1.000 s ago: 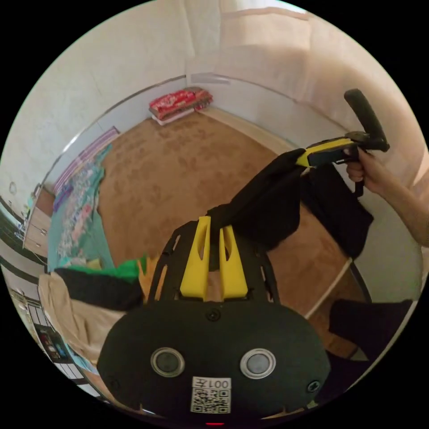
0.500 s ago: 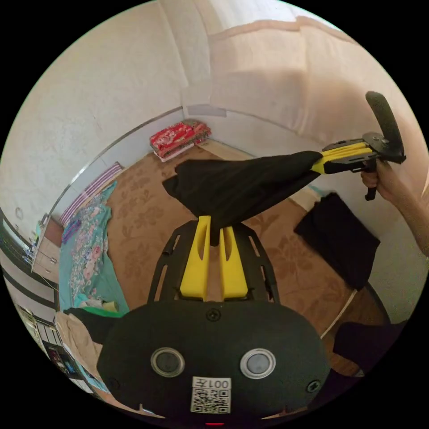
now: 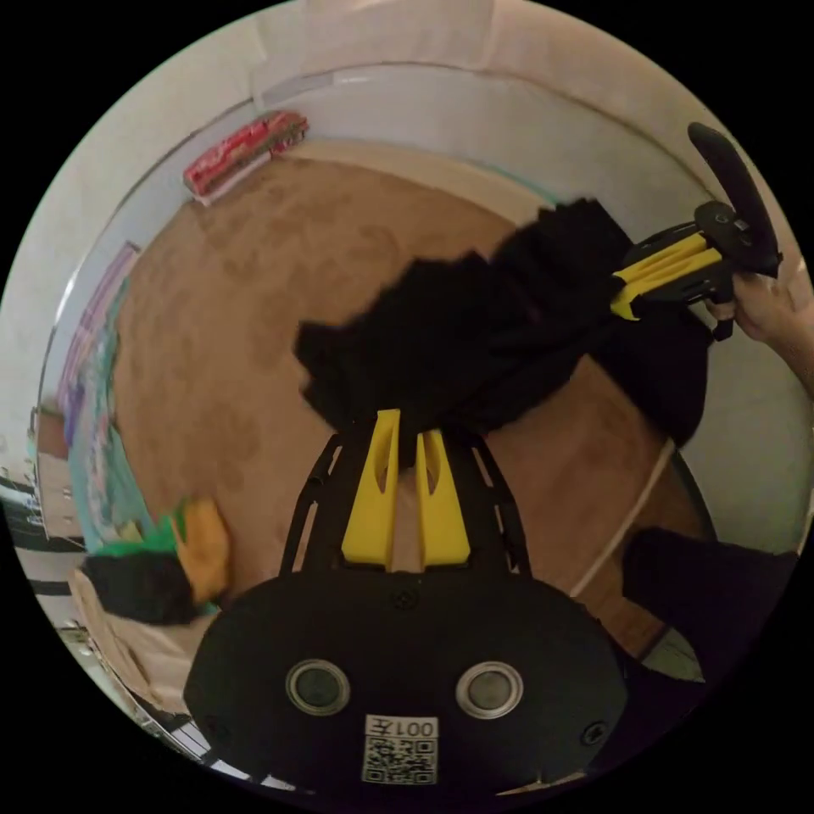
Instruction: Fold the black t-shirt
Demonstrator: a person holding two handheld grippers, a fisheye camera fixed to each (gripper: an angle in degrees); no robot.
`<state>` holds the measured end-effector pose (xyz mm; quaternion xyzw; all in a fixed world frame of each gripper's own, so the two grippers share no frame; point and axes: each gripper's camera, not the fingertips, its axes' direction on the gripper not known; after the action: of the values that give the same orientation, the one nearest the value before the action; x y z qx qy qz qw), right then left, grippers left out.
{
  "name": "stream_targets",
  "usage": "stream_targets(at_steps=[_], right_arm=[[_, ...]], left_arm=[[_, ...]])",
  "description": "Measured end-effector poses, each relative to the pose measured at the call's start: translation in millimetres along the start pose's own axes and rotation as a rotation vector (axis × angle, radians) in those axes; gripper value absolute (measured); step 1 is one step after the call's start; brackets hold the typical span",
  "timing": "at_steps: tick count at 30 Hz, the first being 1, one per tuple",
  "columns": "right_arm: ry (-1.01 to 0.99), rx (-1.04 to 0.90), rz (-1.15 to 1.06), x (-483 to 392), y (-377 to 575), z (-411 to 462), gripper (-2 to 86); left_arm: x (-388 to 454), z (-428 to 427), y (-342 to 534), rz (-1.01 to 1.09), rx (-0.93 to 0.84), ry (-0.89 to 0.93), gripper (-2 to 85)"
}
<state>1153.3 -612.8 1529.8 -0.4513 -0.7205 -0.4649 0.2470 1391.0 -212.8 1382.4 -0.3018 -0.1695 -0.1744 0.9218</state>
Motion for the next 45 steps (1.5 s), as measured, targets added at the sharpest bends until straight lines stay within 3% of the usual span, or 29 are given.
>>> stream_targets(at_steps=[5, 10, 16, 21, 25, 27, 38, 42, 45], right_arm=[[0.247, 0.215, -0.017, 51.0, -62.4, -80.6, 1.6], [0.454, 0.308, -0.036, 50.6, -72.6, -158.1, 1.6], [0.611, 0.214, 0.044, 25.1, -4.5, -177.8, 1.7], [0.750, -0.063, 0.222, -13.7, 112.1, -118.3, 1.8], [0.724, -0.312, 0.328, -34.5, 196.0, -49.4, 1.7], [0.677, -0.371, 0.382, -43.6, 230.5, -20.3, 1.7], [0.846, 0.003, 0.403, -74.7, 229.1, -107.0, 1.7], [0.851, -0.059, 0.431, -94.5, 250.3, -109.3, 1.8], [0.743, -0.186, 0.490, -95.0, 277.9, -74.7, 1.8]], left_arm=[[-22.2, -47.0, -134.2, -0.025, 0.235, -0.159, 0.6], [10.8, -87.2, -186.3, -0.034, 0.367, -0.170, 0.7], [115.2, -62.9, -180.4, 0.048, 0.388, -0.088, 1.0], [234.4, 4.7, -142.8, 0.108, 0.276, 0.064, 1.4], [342.3, 79.8, -96.3, 0.237, 0.051, 0.066, 1.4], [371.9, 92.5, -82.4, 0.301, 0.034, 0.007, 1.3], [389.3, 22.2, -118.0, 0.206, 0.314, -0.145, 2.4], [417.9, 21.6, -100.4, 0.298, 0.320, -0.144, 2.2], [451.5, 56.7, -77.3, 0.403, 0.184, -0.127, 1.9]])
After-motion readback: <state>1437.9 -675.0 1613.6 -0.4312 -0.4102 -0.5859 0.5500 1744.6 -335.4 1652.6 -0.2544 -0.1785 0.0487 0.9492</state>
